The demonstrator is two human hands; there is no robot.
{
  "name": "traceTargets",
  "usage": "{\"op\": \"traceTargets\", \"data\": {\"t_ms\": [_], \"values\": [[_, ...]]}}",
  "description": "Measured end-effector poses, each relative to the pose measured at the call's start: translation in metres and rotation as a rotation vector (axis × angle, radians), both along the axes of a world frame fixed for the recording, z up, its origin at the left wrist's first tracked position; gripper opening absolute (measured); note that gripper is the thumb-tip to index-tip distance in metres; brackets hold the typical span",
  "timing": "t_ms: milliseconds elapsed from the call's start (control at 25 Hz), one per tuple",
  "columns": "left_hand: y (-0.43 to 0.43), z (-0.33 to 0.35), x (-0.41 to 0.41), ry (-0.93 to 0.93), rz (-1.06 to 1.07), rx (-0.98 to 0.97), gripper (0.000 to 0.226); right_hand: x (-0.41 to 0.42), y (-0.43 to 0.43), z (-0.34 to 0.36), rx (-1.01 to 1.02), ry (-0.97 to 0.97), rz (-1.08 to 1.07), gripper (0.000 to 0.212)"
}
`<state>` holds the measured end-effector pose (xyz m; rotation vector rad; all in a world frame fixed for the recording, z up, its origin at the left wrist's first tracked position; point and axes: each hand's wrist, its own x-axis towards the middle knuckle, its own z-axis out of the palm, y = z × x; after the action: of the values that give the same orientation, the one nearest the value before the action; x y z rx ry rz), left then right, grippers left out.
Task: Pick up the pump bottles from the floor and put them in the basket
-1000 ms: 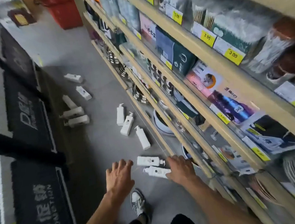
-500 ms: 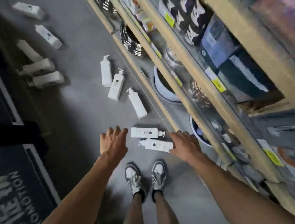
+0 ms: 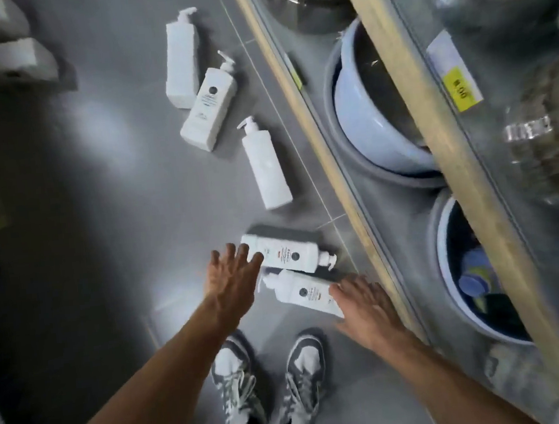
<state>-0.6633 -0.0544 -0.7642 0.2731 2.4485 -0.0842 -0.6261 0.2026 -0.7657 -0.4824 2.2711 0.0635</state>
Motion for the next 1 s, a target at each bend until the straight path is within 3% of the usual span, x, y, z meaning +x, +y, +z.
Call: {"op": "traceTargets", "data": {"t_ms": [320, 560, 720, 920, 1000], "values": [[0.031, -0.156, -0.015, 0.057, -0.151, 0.086, 0.068, 0.028, -0.003, -0.152, -0.031, 0.039, -0.184, 0.083], [0.043, -0.223, -0.025, 0.084, -0.161, 0.205, 0.060, 0.043, -0.020, -0.199, -0.121, 0.137, -0.271, 0.080], [0.040, -0.230, -0.028, 0.121, -0.179, 0.268, 0.053, 0.043, -0.024, -0.208, -0.072, 0.124, -0.229, 0.080], [0.011, -0.195, -0.039, 0.074, 0.038, 0.212, 0.058, 0.030, -0.028, -0.189, 0.013, 0.086, -0.240, 0.093], [-0.015, -0.169, -0.038, 0.067, 0.133, 0.175, 0.058, 0.022, -0.033, -0.161, 0.052, 0.004, -0.268, 0.084]]}}
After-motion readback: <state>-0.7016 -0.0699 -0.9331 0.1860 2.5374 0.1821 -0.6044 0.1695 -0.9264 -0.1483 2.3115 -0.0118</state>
